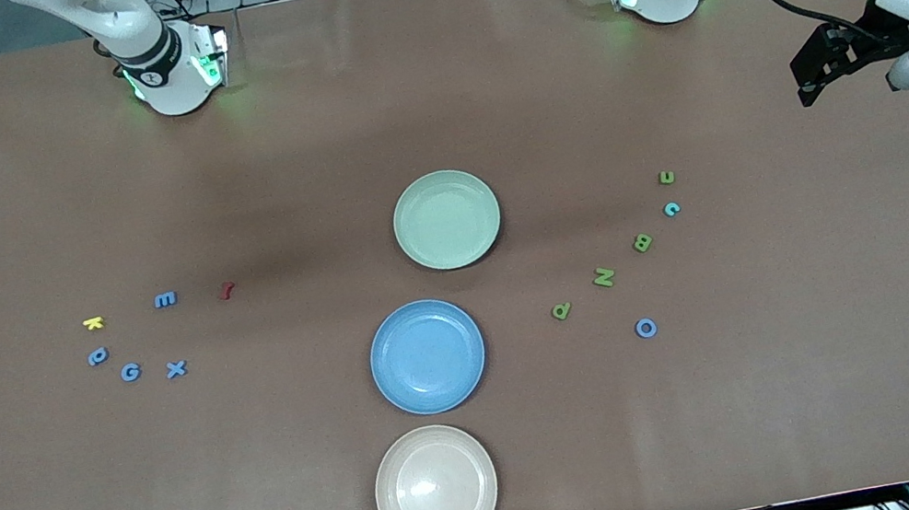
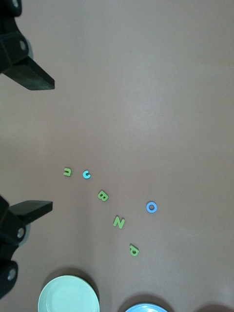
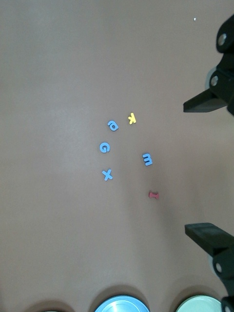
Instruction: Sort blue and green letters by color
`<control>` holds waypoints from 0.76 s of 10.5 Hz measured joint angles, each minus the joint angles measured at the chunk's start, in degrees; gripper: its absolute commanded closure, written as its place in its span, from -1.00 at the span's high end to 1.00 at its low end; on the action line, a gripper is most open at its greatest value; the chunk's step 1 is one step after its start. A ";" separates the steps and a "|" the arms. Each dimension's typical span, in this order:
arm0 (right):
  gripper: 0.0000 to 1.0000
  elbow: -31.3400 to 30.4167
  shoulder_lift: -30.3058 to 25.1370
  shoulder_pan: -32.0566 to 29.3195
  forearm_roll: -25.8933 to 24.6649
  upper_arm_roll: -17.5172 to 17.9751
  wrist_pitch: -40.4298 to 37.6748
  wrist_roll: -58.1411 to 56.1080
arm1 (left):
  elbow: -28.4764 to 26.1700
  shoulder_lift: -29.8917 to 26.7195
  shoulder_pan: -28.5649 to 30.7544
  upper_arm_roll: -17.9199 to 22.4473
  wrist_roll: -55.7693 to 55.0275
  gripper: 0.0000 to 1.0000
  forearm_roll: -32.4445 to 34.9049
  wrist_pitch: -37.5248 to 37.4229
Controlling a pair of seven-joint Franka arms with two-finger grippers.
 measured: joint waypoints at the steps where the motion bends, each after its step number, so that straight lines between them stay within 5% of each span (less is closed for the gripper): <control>1: 1.00 0.00 0.00 0.00 0.00 0.00 0.00 0.00 | 0.00 0.00 0.00 0.00 0.00 1.00 0.00 -0.01; 8: 1.00 0.00 0.01 0.00 0.00 -0.03 0.00 -0.03 | -0.66 0.21 0.00 0.00 0.08 1.00 0.00 -0.60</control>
